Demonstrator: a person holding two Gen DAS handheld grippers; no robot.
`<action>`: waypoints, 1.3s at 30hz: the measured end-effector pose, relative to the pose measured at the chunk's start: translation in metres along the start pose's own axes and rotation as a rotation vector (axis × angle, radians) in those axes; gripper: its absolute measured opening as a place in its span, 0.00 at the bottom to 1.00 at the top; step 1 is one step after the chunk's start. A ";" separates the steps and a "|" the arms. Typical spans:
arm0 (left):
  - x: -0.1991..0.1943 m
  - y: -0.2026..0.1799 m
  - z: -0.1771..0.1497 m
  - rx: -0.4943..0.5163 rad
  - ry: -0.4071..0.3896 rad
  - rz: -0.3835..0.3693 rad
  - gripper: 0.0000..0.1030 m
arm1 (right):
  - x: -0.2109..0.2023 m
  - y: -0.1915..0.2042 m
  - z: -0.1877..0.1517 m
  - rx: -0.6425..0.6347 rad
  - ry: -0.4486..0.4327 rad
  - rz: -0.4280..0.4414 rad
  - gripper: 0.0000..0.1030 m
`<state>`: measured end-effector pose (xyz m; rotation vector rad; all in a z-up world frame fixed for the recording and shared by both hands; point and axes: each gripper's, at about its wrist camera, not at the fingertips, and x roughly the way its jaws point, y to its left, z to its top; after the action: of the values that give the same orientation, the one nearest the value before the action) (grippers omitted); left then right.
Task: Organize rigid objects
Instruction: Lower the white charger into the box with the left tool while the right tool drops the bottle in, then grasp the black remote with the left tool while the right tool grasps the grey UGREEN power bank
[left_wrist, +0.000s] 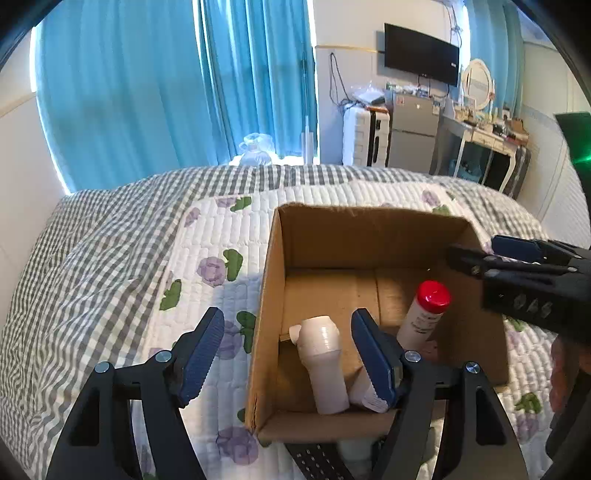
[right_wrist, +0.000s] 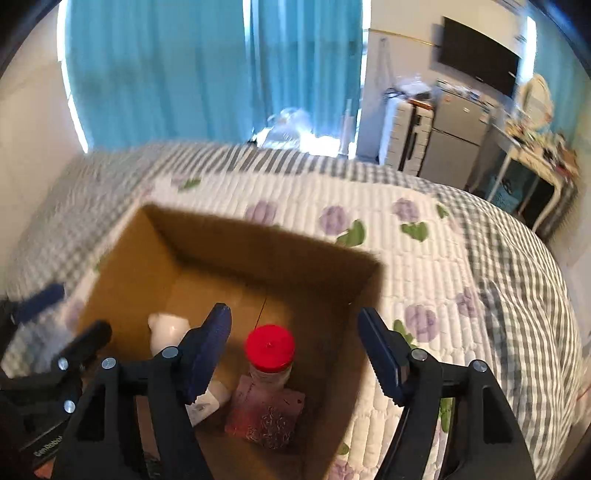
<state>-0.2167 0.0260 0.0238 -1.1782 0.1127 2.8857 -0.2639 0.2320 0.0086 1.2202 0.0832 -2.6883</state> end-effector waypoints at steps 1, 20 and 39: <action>-0.006 0.000 0.000 -0.003 -0.005 -0.003 0.79 | -0.007 -0.004 0.000 0.018 -0.008 0.004 0.69; -0.057 -0.010 -0.080 -0.043 -0.015 -0.006 0.94 | -0.103 -0.004 -0.130 -0.023 -0.073 -0.090 0.96; 0.032 -0.017 -0.152 -0.068 0.240 -0.038 0.85 | -0.036 0.000 -0.177 0.011 0.139 -0.057 0.96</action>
<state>-0.1326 0.0318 -0.1075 -1.5175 -0.0046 2.7244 -0.1096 0.2597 -0.0812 1.4277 0.1243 -2.6518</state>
